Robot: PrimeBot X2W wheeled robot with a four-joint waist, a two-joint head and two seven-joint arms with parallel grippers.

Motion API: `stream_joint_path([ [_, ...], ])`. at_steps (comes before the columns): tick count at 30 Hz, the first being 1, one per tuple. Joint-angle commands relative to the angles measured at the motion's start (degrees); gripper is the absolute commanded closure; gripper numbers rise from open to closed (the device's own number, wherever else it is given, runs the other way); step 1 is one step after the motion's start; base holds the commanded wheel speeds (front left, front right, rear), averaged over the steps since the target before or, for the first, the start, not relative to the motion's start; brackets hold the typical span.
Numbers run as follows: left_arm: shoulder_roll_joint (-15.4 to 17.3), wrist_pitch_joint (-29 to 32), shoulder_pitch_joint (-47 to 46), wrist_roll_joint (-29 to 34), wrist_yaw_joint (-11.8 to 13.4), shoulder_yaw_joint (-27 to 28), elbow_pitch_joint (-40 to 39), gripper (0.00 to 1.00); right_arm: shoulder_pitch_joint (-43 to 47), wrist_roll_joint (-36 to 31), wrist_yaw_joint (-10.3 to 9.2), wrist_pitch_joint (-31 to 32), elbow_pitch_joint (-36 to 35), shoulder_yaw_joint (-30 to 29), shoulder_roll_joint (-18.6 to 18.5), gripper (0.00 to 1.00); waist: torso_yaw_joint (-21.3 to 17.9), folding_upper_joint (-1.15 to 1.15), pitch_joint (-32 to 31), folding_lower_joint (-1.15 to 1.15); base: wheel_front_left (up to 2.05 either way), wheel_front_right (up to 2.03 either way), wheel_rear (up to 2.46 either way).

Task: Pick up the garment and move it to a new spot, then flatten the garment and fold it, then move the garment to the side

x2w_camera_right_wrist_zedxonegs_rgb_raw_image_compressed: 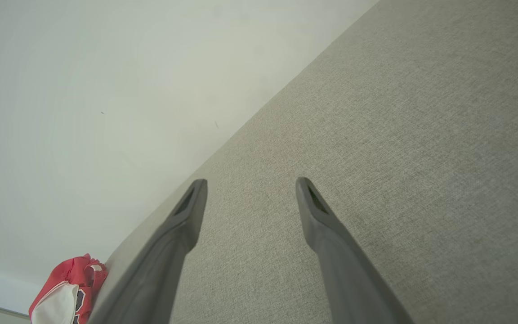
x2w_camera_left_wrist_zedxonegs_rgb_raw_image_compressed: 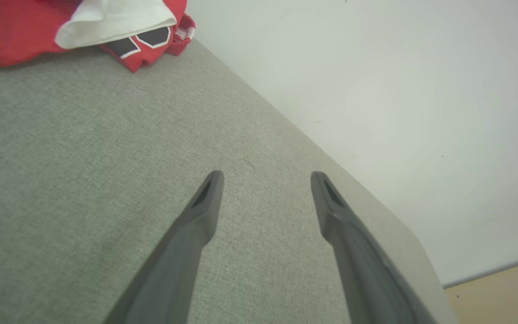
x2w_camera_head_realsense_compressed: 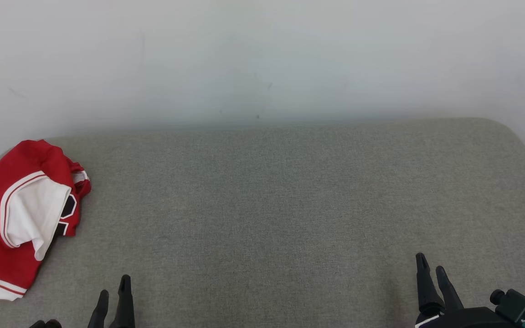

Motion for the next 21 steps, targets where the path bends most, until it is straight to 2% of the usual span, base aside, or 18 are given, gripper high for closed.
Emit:
stream_joint_path([
  [1, 0.42, -0.45, -0.50, 2.01, -0.47, -0.02, -0.40, 0.00, -0.36, -1.87, 0.19, -0.44, -0.31, 0.16, -0.26, 0.00, 0.01, 0.00, -0.04, 0.00, 0.00, 0.00, 0.00],
  [15, 0.51, -2.74, 0.59, 13.30, -0.47, 0.05, -0.88, 0.00, 0.60, -13.65, 0.22, -2.70, -0.28, 0.91, -0.29, 0.00, 0.41, 0.00, -0.63, 0.00, 0.00, 0.00, 0.00],
  [21, 0.52, -3.59, 2.01, 17.01, 1.15, -1.44, -2.72, 0.00, 0.94, -17.35, 0.23, -3.59, -0.13, 1.33, -0.31, 0.00, 0.27, 0.00, -0.89, 0.00, 0.00, 0.00, 0.00],
])
